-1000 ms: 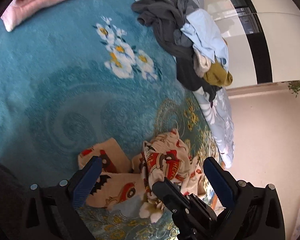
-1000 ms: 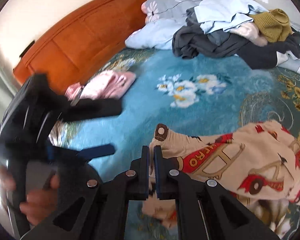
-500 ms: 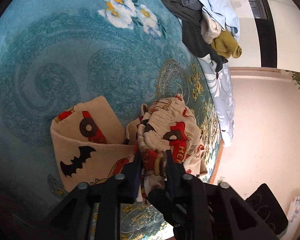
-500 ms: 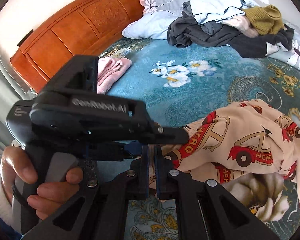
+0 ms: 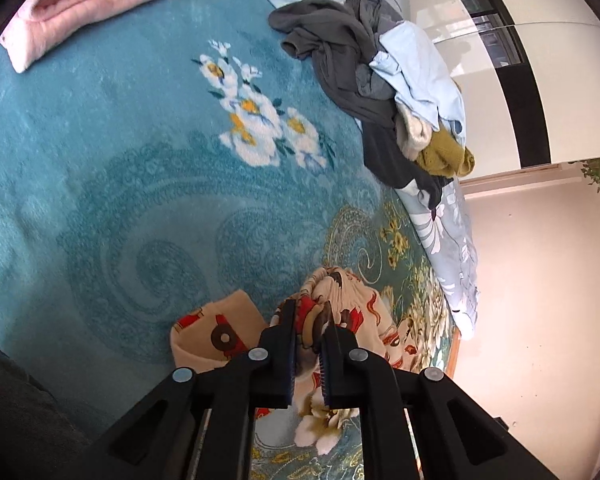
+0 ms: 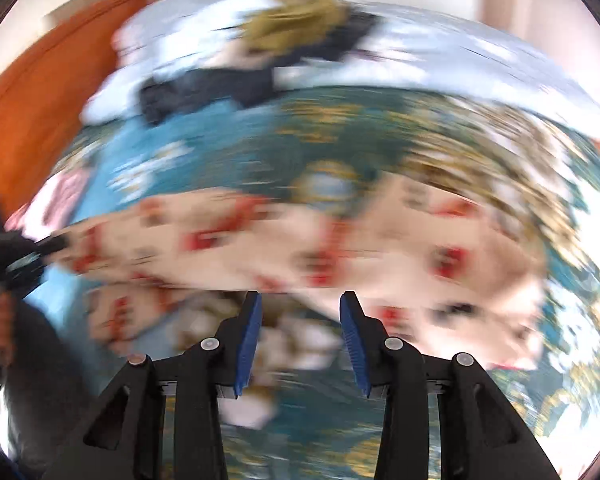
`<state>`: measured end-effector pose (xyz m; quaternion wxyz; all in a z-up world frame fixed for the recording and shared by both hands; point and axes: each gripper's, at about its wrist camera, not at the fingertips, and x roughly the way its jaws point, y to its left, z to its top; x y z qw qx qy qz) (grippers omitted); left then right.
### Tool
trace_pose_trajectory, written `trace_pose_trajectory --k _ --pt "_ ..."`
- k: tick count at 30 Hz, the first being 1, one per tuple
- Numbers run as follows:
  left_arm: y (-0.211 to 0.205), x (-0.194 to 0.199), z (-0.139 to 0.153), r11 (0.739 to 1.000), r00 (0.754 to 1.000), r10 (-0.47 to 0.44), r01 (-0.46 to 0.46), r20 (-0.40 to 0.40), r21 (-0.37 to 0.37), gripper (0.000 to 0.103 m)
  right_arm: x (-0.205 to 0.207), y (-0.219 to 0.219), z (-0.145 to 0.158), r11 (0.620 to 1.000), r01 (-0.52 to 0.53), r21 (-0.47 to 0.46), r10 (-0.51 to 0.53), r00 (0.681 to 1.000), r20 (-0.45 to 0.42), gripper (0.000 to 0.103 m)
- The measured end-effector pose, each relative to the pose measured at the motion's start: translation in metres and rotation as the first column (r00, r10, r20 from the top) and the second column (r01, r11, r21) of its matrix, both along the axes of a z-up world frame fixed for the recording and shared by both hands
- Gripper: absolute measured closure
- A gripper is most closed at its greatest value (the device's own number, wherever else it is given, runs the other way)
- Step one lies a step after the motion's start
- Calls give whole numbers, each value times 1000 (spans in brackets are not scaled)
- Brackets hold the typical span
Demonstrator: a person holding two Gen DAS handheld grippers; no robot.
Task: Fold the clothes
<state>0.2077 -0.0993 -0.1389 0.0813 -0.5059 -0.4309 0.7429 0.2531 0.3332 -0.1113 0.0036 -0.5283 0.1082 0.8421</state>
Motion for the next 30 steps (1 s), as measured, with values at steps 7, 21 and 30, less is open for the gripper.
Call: trace_pose_trajectory --k 7,21,30 --pt "-35 -25 46 996 996 35 -42 -88 -80 93 36 75 -32 951 299 -78 -289 951 112 61" --pt "-114 21 42 968 969 231 -238 -93 -82 93 25 110 -82 749 613 -251 -577 790 206 51" --pt "-110 14 38 975 975 208 -213 -81 -66 93 40 67 -111 595 620 -511 -496 784 373 51"
